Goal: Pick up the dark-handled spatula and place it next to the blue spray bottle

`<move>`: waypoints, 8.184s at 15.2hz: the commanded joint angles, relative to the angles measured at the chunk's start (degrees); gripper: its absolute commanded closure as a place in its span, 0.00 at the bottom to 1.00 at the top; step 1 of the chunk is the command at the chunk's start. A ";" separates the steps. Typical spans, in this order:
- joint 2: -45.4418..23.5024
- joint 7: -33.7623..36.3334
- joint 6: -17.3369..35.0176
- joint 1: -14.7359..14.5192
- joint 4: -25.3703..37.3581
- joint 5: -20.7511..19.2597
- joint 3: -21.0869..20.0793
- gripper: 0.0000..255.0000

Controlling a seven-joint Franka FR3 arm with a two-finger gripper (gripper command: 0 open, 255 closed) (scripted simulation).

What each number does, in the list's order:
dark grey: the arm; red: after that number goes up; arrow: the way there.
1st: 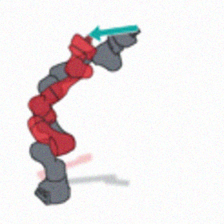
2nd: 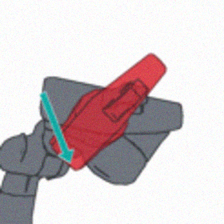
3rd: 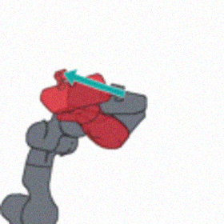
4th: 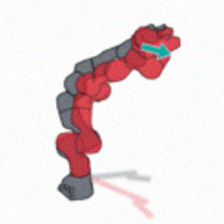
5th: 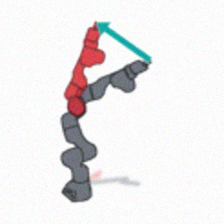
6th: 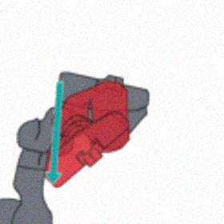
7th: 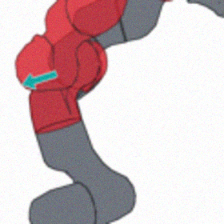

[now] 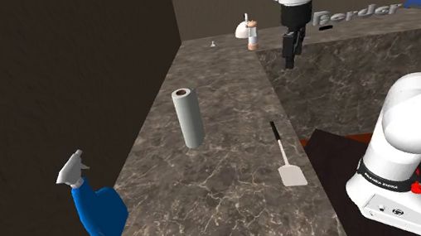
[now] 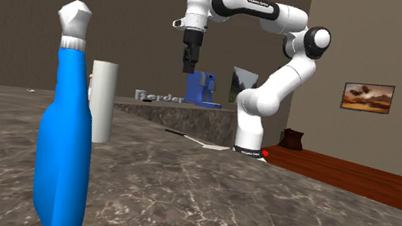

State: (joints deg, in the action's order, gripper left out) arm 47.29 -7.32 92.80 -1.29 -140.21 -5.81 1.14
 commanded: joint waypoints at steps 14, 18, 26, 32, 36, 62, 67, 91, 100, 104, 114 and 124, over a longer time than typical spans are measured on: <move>11.61 45.84 14.22 4.45 -23.60 19.36 -20.36 0.00; 8.56 60.65 21.55 4.60 -26.65 27.49 -29.47 0.00; 3.38 64.39 30.34 4.60 -30.03 31.78 -34.41 0.00; 2.21 64.33 32.18 4.57 -30.73 32.34 -35.05 0.00; 2.22 64.33 32.16 4.57 -30.73 32.34 -35.04 1.00; 9.70 64.16 15.56 6.41 -21.21 26.25 -28.60 1.00; 10.35 64.11 11.55 7.06 -17.79 24.76 -27.05 1.00; 7.68 64.16 -4.95 9.87 1.47 19.38 -21.69 1.00; 4.95 64.33 -10.62 10.77 9.85 17.97 -20.44 1.00; 3.51 64.45 -13.13 11.15 13.79 17.42 -20.01 1.00; -12.35 74.90 -8.62 14.50 27.08 19.86 -32.69 1.00; -37.76 92.30 -6.37 20.05 48.23 9.50 -52.83 1.00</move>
State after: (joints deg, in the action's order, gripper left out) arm 12.09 82.72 86.57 18.54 -94.03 5.35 -49.50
